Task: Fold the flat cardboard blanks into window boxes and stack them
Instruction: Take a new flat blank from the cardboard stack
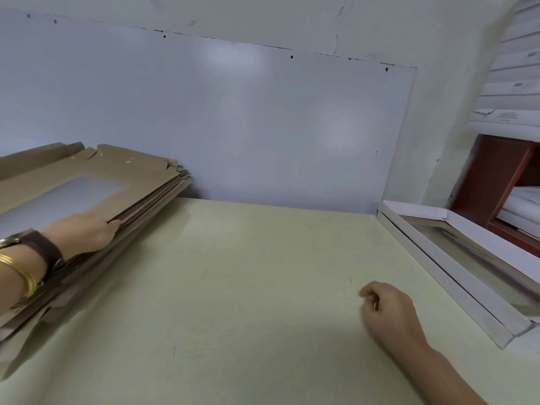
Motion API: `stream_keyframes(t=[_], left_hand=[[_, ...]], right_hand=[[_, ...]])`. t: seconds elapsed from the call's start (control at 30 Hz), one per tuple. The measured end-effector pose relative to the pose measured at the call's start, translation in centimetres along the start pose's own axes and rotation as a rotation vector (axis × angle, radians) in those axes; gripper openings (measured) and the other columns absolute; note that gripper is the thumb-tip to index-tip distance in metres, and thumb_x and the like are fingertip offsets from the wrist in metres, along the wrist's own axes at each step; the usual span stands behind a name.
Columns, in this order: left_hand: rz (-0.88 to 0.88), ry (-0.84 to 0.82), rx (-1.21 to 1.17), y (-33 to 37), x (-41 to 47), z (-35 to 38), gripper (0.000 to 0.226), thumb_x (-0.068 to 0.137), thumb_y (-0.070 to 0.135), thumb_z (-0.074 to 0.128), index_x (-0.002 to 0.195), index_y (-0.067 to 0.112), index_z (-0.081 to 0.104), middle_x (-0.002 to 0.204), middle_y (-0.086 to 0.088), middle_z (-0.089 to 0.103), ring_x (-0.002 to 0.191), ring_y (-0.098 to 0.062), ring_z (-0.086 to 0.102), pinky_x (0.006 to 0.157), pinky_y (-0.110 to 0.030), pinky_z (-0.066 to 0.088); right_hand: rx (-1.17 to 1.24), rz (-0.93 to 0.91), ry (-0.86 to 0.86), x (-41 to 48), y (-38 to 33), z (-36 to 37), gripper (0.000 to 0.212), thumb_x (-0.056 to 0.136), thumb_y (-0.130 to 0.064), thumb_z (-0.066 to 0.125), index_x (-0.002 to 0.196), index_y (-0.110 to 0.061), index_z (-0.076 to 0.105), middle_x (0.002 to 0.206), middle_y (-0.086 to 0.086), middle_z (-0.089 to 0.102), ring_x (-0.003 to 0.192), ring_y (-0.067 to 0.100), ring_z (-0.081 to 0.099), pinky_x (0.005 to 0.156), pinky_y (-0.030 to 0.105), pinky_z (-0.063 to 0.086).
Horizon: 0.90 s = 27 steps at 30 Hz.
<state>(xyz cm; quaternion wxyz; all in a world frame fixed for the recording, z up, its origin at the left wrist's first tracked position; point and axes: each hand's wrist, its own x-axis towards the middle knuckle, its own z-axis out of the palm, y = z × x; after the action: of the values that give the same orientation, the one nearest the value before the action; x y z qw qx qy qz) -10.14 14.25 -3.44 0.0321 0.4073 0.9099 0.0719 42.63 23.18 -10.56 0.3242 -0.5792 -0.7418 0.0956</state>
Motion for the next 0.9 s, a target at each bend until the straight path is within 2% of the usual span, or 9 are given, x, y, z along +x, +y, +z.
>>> stream_keyframes(t=[0.07, 0.2, 0.23, 0.27, 0.3, 0.4, 0.63, 0.8, 0.9], left_hand=[[0.046, 0.005, -0.041, -0.5, 0.3, 0.0, 0.058, 0.103, 0.039, 0.017, 0.125, 0.001, 0.055, 0.129, -0.020, 0.056, 0.117, -0.035, 0.052, 0.103, -0.036, 0.039], [0.097, 0.084, -0.079, -1.0, 0.6, -0.2, 0.052, 0.104, 0.032, 0.025, 0.070, 0.011, 0.058, 0.078, -0.013, 0.060, 0.076, -0.026, 0.055, 0.077, -0.032, 0.039], [0.103, 0.104, -0.065, -1.2, 1.0, -0.1, 0.050, 0.104, 0.031, 0.025, 0.081, 0.013, 0.064, 0.082, -0.011, 0.063, 0.078, -0.025, 0.056, 0.078, -0.031, 0.040], [0.086, 0.124, -0.054, -1.4, 1.2, -0.2, 0.047, 0.105, 0.030, 0.023, 0.108, 0.013, 0.067, 0.095, -0.010, 0.067, 0.086, -0.024, 0.059, 0.082, -0.030, 0.042], [0.059, 0.134, -0.030, -1.7, 1.4, -0.3, 0.045, 0.105, 0.028, 0.022, 0.129, 0.015, 0.058, 0.107, -0.009, 0.067, 0.095, -0.023, 0.060, 0.088, -0.028, 0.044], [0.043, 0.119, 0.077, -2.4, 2.3, -0.1, 0.037, 0.103, 0.021, 0.033, 0.110, 0.004, 0.066, 0.105, -0.013, 0.065, 0.098, -0.027, 0.060, 0.093, -0.035, 0.047], [0.054, 0.069, 0.122, -2.5, 1.9, -0.3, 0.024, 0.089, 0.027, 0.060, 0.071, 0.013, 0.053, 0.071, -0.002, 0.054, 0.069, -0.019, 0.052, 0.057, -0.027, 0.036], [-0.020, 0.013, 0.108, -3.5, 2.0, -0.5, 0.015, 0.089, 0.016, 0.055, 0.076, 0.011, 0.059, 0.076, -0.003, 0.057, 0.074, -0.017, 0.055, 0.063, -0.027, 0.039], [-0.044, -0.024, 0.137, -3.6, 2.0, -0.2, 0.018, 0.093, 0.012, 0.047, 0.097, 0.005, 0.063, 0.079, -0.004, 0.057, 0.077, -0.018, 0.056, 0.066, -0.026, 0.040]], right_hand=[[-0.045, -0.032, -0.002, 0.0, 0.2, 0.2, 0.021, 0.085, 0.000, 0.050, 0.089, -0.014, 0.066, 0.082, -0.004, 0.060, 0.072, 0.014, 0.053, 0.066, 0.029, 0.039], [-0.014, -0.020, 0.013, -0.2, 0.4, 0.2, 0.021, 0.084, 0.002, 0.051, 0.085, -0.013, 0.066, 0.079, -0.005, 0.060, 0.070, 0.012, 0.054, 0.064, 0.029, 0.042], [0.009, -0.013, 0.021, -0.2, 0.4, 0.2, 0.022, 0.083, 0.003, 0.051, 0.084, -0.013, 0.066, 0.077, -0.006, 0.060, 0.068, 0.010, 0.054, 0.062, 0.027, 0.041], [0.026, -0.010, 0.027, -0.3, 0.5, 0.2, 0.023, 0.082, 0.004, 0.052, 0.083, -0.013, 0.067, 0.075, -0.008, 0.059, 0.067, 0.009, 0.054, 0.060, 0.025, 0.039], [0.038, -0.005, 0.031, -0.3, 0.5, 0.2, 0.023, 0.081, 0.005, 0.052, 0.082, -0.013, 0.067, 0.073, -0.009, 0.058, 0.067, 0.008, 0.054, 0.060, 0.023, 0.037], [0.063, 0.003, 0.039, -0.2, 0.5, 0.2, 0.025, 0.080, 0.007, 0.053, 0.079, -0.015, 0.066, 0.069, -0.011, 0.057, 0.065, 0.008, 0.054, 0.058, 0.022, 0.036], [0.098, 0.006, 0.029, -0.2, 0.8, 0.4, 0.027, 0.081, 0.006, 0.053, 0.079, -0.018, 0.066, 0.069, -0.008, 0.059, 0.064, 0.009, 0.055, 0.058, 0.022, 0.038], [0.115, 0.010, 0.027, -0.2, 1.0, 0.5, 0.028, 0.081, 0.006, 0.053, 0.078, -0.019, 0.065, 0.071, -0.008, 0.061, 0.066, 0.009, 0.056, 0.059, 0.021, 0.039], [0.133, 0.022, 0.029, -0.2, 1.0, 0.5, 0.029, 0.081, 0.006, 0.054, 0.078, -0.020, 0.065, 0.072, -0.008, 0.062, 0.066, 0.010, 0.056, 0.060, 0.021, 0.039]])
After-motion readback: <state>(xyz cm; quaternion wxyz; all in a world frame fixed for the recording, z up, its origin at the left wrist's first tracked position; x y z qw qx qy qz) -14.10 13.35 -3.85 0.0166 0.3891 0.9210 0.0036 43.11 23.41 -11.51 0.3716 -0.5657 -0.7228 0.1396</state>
